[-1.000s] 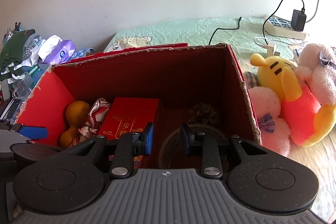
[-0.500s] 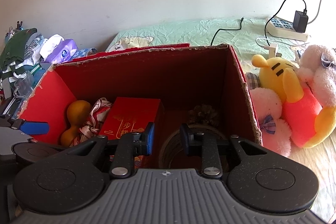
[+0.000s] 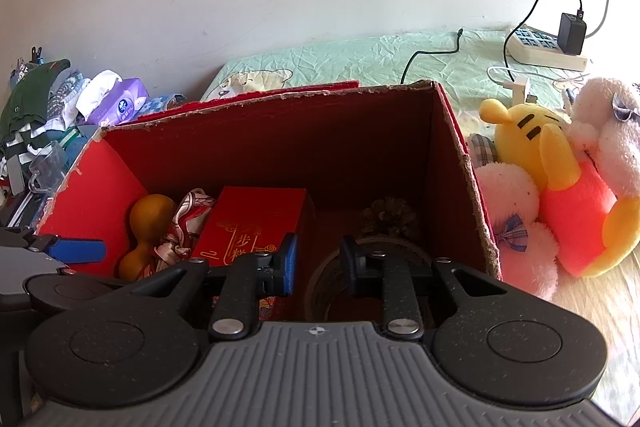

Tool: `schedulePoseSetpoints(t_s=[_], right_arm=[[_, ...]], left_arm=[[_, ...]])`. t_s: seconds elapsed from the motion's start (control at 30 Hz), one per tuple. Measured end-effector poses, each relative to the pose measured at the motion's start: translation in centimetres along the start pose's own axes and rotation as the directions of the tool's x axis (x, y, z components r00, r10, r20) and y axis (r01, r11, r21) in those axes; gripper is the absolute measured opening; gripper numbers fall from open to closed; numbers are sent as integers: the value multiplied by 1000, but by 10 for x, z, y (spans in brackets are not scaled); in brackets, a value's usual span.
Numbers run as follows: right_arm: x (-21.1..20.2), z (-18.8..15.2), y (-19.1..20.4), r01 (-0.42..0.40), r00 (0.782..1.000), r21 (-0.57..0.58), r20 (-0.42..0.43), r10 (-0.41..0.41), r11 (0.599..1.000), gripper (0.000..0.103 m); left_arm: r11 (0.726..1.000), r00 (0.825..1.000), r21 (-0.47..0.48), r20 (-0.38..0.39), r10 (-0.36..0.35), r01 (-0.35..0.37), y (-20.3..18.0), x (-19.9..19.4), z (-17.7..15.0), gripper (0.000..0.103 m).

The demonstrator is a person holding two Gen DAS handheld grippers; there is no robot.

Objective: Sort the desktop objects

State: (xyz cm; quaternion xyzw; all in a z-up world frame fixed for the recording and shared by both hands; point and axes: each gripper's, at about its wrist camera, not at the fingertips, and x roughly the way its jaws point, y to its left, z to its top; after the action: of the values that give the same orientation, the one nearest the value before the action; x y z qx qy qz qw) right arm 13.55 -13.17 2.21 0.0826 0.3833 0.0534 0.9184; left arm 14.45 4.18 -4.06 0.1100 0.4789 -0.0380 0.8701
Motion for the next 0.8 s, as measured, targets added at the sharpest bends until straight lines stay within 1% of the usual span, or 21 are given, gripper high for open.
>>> schedulePoseSetpoints(t_s=[0.8], right_arm=[[-1,-1,-2,-2,1000,8,9,2,1000,27]], left_arm=[[1000,1000,-5,3,1,-1,3,-1,0,101]])
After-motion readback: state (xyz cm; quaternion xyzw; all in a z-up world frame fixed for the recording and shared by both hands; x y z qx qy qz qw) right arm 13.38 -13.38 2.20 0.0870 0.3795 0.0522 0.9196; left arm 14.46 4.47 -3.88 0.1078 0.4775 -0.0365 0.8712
